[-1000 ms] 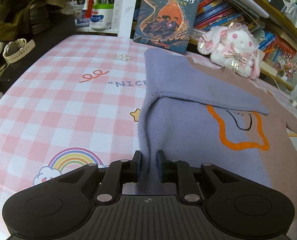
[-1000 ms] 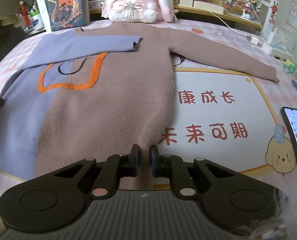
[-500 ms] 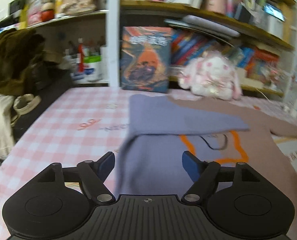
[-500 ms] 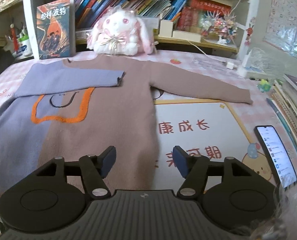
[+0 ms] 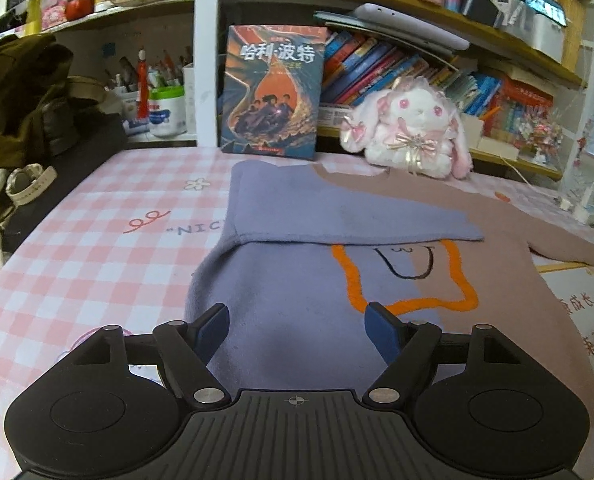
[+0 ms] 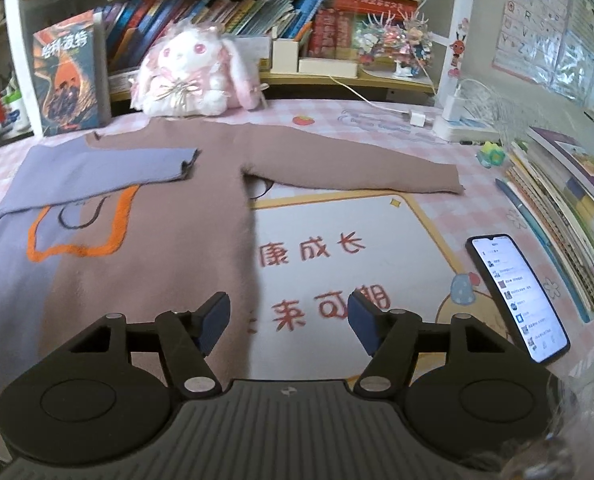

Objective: Fold clothes
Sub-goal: 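Move the right tool to the mauve sleeve cuff and grasp it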

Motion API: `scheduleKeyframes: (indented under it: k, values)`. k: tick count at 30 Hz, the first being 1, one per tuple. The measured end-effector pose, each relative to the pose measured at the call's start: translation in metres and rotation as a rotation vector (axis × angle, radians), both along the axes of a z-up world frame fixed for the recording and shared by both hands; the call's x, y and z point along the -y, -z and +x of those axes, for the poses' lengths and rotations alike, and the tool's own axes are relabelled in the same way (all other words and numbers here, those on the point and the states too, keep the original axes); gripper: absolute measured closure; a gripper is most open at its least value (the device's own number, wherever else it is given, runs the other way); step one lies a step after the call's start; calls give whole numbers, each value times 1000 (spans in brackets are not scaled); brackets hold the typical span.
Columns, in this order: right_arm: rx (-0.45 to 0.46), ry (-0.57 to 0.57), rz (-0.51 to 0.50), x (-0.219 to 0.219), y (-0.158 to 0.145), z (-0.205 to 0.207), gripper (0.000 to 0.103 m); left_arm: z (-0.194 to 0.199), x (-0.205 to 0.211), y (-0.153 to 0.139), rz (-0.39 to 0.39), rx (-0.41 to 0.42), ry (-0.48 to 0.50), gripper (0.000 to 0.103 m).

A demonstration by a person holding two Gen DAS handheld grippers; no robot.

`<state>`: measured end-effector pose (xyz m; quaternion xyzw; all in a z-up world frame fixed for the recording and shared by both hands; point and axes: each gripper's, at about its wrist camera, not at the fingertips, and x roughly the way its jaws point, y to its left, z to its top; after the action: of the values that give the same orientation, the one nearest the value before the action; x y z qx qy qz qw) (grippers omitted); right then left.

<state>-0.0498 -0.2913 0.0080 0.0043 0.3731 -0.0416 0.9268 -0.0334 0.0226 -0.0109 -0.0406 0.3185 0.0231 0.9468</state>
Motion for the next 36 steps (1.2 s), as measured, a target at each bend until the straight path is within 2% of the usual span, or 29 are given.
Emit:
scheduleKeyframes:
  k: [7, 19, 27, 32, 36]
  values:
    - [21, 2, 53, 39, -1, 36, 40, 4, 20, -2, 21, -19, -108, 26]
    - [7, -73, 125, 126, 7, 105, 39, 9, 102, 7, 41, -103, -237, 26]
    - [-21, 23, 153, 202, 29, 148, 40, -1, 146, 11, 75, -164, -271, 26]
    - [-42, 60, 165, 233, 39, 164, 40, -6, 158, 13, 79, -198, -302, 26]
    - [-64, 74, 198, 249, 44, 176, 46, -9, 165, 12, 84, -202, -318, 26]
